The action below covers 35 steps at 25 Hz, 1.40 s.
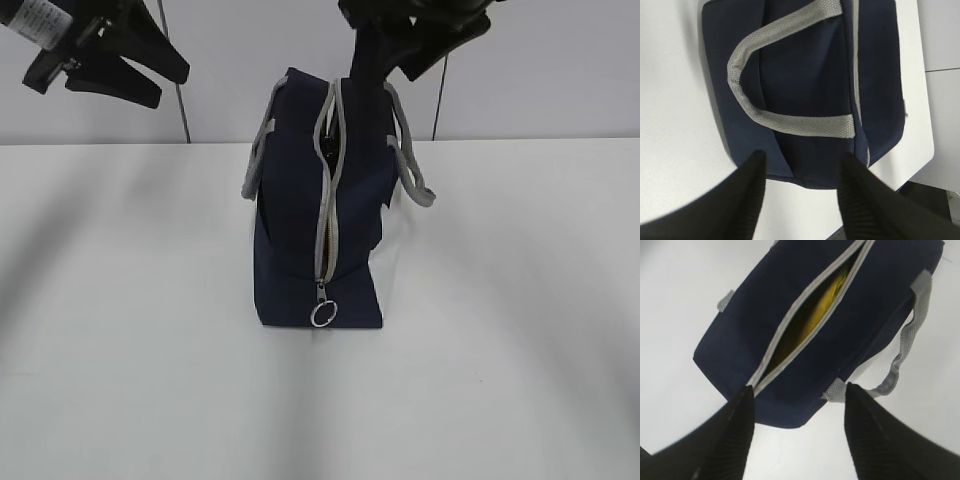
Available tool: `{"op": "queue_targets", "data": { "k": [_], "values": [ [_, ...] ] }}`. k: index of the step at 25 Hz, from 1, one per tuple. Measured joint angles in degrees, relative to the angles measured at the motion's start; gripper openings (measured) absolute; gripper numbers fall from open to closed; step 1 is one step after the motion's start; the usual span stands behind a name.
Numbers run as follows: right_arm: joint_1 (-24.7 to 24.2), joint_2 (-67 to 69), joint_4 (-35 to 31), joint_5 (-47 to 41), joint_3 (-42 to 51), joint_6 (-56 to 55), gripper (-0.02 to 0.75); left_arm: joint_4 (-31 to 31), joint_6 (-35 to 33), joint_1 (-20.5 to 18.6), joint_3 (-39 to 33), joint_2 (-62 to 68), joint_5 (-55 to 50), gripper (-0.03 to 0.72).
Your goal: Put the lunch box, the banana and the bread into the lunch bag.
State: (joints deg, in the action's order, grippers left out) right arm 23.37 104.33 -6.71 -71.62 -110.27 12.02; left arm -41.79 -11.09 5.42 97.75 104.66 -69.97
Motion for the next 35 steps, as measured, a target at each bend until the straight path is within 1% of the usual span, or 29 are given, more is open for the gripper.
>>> {"op": "queue_targets", "data": {
  "k": [3, 5, 8, 12, 13, 16, 20, 22, 24, 28, 31, 34, 35],
  "values": [
    [3.4, -2.1, 4.0, 0.0, 4.2, 0.2, 0.425, 0.4, 0.0, 0.0, 0.0, -1.7, -0.2, 0.34],
    [5.5, -4.3, 4.8, 1.3, 8.1, 0.3, 0.425, 0.4, 0.0, 0.0, 0.0, -2.4, -0.4, 0.34],
    [7.6, -9.2, 4.6, 9.4, 16.3, 0.5, 0.425, 0.6, 0.0, 0.0, 0.0, -3.0, -0.5, 0.34],
    [9.0, -17.7, 4.2, 25.0, 31.4, 2.5, 0.425, 0.7, 0.0, 0.0, 0.0, -3.1, -0.5, 0.34],
    [9.2, -20.0, 3.6, 29.4, 36.6, 3.7, 0.425, 0.7, 0.0, 0.1, 0.0, -3.1, -0.5, 0.34],
    [9.4, -25.7, 1.1, 42.3, 48.4, 6.8, 0.425, 0.8, 0.0, 0.7, 0.0, -3.1, -0.5, 0.34],
    [9.4, -29.0, -1.8, 63.7, 63.0, 8.3, 0.425, 1.6, 0.0, 2.2, 0.0, -3.1, -0.5, 0.34],
    [9.4, -29.1, -2.4, 71.6, 67.9, 8.0, 0.425, 3.4, 0.0, 2.9, 0.0, -3.1, -0.7, 0.34],
    [9.4, -29.1, -2.5, 79.2, 72.0, 7.0, 0.425, 5.4, 0.0, 3.2, 0.0, -3.1, -0.7, 0.34],
    [9.4, -28.5, -2.4, 92.9, 78.8, 5.5, 0.425, 6.1, 0.0, 3.3, 0.0, -3.1, -0.7, 0.34],
    [9.4, -26.6, -0.2, 97.0, 81.9, 3.1, 0.425, 6.3, 0.0, 3.3, 0.0, -3.1, -0.7, 0.34],
    [9.4, -24.0, 4.5, 97.8, 83.2, -1.1, 0.425, 6.3, 0.0, 3.3, 0.0, -3.1, -0.7, 0.34],
    [9.4, -23.1, 7.1, 98.1, 83.4, -2.9, 0.425, 6.4, 0.0, 3.3, 0.0, -3.1, -0.7, 0.34]
  ]
}}
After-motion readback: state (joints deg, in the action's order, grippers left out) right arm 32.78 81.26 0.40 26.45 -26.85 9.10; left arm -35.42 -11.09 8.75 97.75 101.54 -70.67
